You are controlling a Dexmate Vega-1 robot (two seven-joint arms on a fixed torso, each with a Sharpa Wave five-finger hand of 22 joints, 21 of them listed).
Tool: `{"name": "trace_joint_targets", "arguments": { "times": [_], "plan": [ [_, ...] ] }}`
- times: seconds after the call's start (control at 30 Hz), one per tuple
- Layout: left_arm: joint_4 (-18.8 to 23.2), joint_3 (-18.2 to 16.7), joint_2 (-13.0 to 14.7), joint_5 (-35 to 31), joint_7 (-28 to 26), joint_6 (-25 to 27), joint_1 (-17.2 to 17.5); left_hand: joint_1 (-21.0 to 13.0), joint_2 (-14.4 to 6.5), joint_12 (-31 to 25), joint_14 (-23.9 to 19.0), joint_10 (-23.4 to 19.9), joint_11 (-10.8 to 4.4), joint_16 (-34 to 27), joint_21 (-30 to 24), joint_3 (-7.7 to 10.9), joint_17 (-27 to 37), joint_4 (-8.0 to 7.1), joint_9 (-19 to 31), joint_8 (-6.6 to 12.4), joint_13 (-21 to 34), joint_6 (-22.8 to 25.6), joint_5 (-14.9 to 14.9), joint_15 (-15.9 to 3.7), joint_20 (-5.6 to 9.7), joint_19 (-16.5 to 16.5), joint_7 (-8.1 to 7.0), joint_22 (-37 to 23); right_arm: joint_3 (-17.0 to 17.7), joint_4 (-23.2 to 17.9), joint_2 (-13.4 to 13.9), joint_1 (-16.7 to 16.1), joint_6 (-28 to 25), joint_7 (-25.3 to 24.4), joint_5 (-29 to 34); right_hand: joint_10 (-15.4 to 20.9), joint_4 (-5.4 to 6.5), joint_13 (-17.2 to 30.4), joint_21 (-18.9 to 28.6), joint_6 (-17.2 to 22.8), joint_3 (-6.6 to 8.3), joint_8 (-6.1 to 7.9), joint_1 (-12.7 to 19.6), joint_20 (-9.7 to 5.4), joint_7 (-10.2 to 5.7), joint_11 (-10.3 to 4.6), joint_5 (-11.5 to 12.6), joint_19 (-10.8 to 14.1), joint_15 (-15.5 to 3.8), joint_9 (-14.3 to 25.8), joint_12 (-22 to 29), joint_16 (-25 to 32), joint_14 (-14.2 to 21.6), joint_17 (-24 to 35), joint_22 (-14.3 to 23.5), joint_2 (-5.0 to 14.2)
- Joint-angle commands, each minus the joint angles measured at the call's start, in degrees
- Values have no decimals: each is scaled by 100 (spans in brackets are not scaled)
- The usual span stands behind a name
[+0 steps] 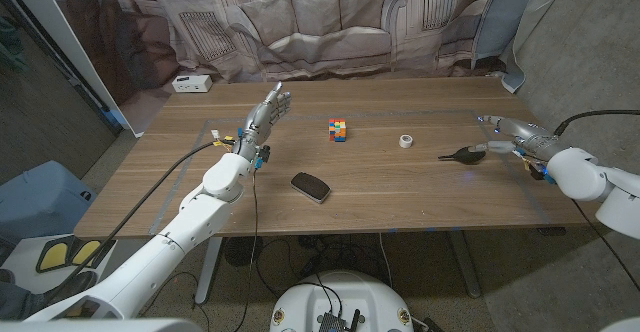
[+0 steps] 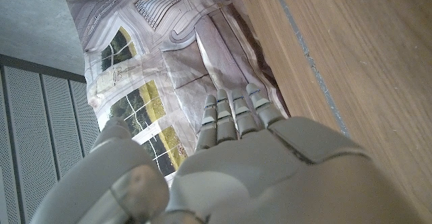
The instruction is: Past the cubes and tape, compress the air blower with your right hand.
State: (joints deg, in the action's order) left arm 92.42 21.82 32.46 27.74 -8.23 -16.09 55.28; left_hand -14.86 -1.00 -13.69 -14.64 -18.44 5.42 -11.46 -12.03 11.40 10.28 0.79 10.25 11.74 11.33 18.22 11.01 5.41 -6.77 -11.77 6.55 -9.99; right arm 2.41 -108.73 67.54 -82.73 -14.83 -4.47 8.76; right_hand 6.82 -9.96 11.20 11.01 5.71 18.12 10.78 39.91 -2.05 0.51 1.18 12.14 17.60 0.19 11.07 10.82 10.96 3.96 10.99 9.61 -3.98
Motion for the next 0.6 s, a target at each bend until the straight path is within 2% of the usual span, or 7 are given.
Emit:
{"name": "trace_joint_targets", "arguments": {
  "times": [0.03, 0.37, 0.4, 0.43, 0.47, 0.6],
  "plan": [
    [-30, 19, 34, 14, 90, 46, -27, -4, -19, 1, -37, -50, 17, 22, 21, -9, 11, 7, 25, -14, 20, 56, -9, -7, 16, -51, -3, -25, -368, -232, 555, 456, -392, 408, -111, 10, 6, 3, 17, -40, 40, 1, 92, 8, 1, -35, 17, 77, -6, 20, 9, 36, 41, 13, 11, 15],
    [-92, -4, -16, 59, 72, -36, 12, 7, -24, 8, -33, -57, 14, 29, 29, -14, 11, 8, 25, -25, 21, 54, -7, 1, 9, -47, -2, -25, -722, -303, 819, 765, -521, 558, -168, -34, 17, 3, 23, -101, 49, -1, 149, 26, -44, -156, 10, 114, -4, 21, 3, 46, 64, 11, 12, 0],
    [-102, -3, -24, 60, 69, -45, 14, 8, -24, 8, -33, -56, 12, 30, 29, -14, 11, 8, 25, -25, 21, 55, -7, 0, 10, -49, 2, -25, -765, -286, 835, 819, -490, 606, -213, -37, 17, 4, 25, -108, 54, 0, 164, 21, -53, -149, 11, 123, -28, 22, 4, 53, 80, 11, 12, -1],
    [-106, -3, -25, 58, 69, -48, 13, 9, -25, 9, -36, -58, 15, 29, 29, -15, 11, 8, 25, -26, 21, 55, -7, 1, 11, -50, 4, -25, -811, -264, 843, 873, -452, 645, -256, -5, 18, 3, 44, -118, 60, 7, 194, -15, -33, -66, 10, 186, -81, 22, 21, 67, 121, 10, 12, -14],
    [-115, -3, -32, 65, 72, -56, 14, 9, -25, 9, -40, -61, 15, 28, 30, -15, 11, 8, 26, -27, 21, 55, -7, 0, 8, -50, 2, -25, -876, -259, 873, 929, -447, 672, -249, 6, 20, 1, 55, -146, 74, 8, 241, -50, 62, 13, 12, 240, -94, 23, 28, 74, 149, 8, 11, -15],
    [-126, 0, -44, 75, 69, -52, 9, 12, -27, 12, -44, -60, 14, 29, 32, -16, 11, 9, 26, -26, 22, 64, -6, 0, 9, -51, 0, -25, -1116, -265, 972, 1128, -474, 728, -194, -6, 19, -1, 59, -203, 100, -5, 295, -60, 107, 36, 18, 274, -97, 23, 25, 75, 155, 9, 10, 9]
  ]
}}
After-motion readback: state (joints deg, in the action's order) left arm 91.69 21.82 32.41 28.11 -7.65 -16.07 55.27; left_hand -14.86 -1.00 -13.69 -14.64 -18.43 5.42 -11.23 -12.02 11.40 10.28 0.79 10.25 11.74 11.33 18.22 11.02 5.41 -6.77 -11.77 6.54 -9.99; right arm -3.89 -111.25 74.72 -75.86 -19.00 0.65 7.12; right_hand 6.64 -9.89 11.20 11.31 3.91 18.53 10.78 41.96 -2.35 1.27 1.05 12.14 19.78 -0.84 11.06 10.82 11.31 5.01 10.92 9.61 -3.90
